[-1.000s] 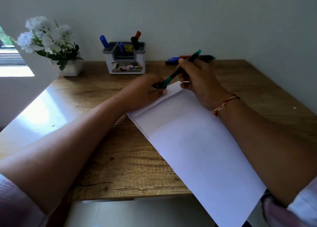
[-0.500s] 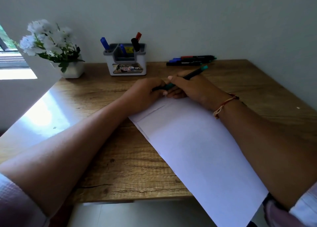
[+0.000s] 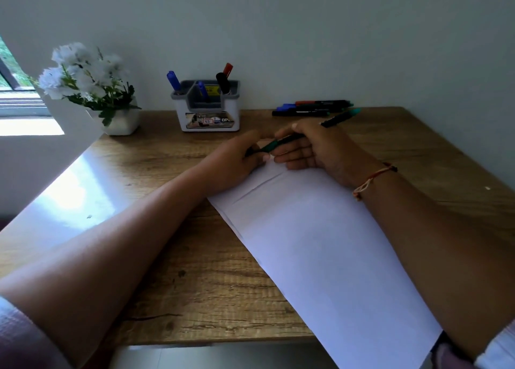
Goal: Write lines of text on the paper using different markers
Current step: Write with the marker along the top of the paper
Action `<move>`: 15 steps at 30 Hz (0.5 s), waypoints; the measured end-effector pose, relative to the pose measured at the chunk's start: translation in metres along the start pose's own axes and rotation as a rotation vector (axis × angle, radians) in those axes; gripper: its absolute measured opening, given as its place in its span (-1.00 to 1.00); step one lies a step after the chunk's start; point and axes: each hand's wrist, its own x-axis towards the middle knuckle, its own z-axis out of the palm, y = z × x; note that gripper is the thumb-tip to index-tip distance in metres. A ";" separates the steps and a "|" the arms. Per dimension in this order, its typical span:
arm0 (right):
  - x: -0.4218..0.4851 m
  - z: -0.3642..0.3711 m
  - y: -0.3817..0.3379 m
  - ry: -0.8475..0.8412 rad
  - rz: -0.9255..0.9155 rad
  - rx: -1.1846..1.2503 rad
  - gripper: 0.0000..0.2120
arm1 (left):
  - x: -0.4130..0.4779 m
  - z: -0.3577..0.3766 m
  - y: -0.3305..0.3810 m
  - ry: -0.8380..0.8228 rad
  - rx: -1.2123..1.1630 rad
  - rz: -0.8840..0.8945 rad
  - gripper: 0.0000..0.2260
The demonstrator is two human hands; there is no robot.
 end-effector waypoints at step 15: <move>0.013 -0.007 0.019 0.176 -0.131 -0.347 -0.97 | 0.003 0.007 -0.007 -0.005 0.175 0.013 -0.76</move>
